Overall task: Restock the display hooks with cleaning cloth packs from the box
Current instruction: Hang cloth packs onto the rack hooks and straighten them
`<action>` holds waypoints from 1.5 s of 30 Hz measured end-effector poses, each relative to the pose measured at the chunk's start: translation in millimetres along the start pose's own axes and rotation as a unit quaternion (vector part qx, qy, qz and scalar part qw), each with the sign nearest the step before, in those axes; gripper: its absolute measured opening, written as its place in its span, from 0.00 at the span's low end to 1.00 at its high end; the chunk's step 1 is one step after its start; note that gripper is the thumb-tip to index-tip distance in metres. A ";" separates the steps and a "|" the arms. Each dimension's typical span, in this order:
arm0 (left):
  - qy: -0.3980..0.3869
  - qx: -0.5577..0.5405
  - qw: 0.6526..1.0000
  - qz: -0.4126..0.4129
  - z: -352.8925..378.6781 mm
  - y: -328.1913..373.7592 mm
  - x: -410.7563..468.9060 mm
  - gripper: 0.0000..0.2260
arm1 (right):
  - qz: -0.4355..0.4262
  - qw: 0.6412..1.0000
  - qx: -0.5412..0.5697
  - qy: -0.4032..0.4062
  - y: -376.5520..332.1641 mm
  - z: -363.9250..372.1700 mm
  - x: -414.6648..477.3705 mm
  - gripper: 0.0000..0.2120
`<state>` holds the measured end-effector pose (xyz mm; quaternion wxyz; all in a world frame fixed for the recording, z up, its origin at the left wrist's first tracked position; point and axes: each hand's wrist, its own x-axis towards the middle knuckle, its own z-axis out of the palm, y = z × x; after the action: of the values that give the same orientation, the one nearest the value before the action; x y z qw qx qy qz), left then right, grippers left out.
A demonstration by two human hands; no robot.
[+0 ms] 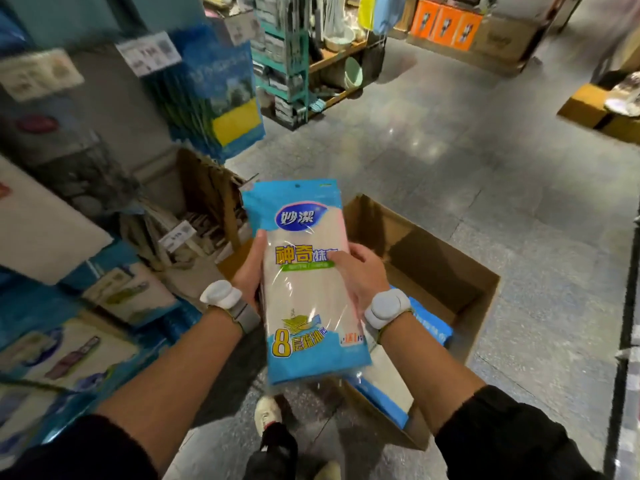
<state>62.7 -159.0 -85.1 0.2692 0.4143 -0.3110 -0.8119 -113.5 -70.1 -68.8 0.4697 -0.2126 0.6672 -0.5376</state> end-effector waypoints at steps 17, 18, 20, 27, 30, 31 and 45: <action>0.153 0.008 0.988 0.035 -209.9 56.1 -69.5 0.22 | 0.082 0.978 0.044 -0.187 -33.6 224.4 45.9 0.11; 0.155 -0.001 0.987 0.040 -212.8 55.3 -70.1 0.20 | 0.087 0.976 0.040 -0.193 -29.0 227.8 52.7 0.12; 0.164 -0.030 0.986 0.026 -224.2 57.0 -72.8 0.24 | 0.085 0.979 0.002 -0.185 -24.1 239.2 64.8 0.09; 0.221 -0.019 0.973 0.067 -289.0 85.4 -99.9 0.24 | 0.167 0.963 0.001 -0.212 -16.5 304.6 87.8 0.19; 0.237 -0.033 0.967 0.088 -308.1 96.8 -120.0 0.29 | 0.196 0.950 -0.009 -0.245 -16.7 315.9 96.7 0.22; 0.231 -0.025 0.968 0.095 -311.3 100.7 -123.9 0.33 | 0.196 0.948 -0.014 -0.250 -18.7 312.8 97.3 0.26; 0.390 -0.113 0.900 0.156 -350.9 117.0 -182.2 0.12 | 0.131 0.874 -0.359 -0.299 64.4 360.2 113.7 0.15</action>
<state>471.8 -208.8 -70.4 0.5377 0.6107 -0.1477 -0.5623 155.7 -324.9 -166.2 0.6048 -0.4279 0.6633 -0.1056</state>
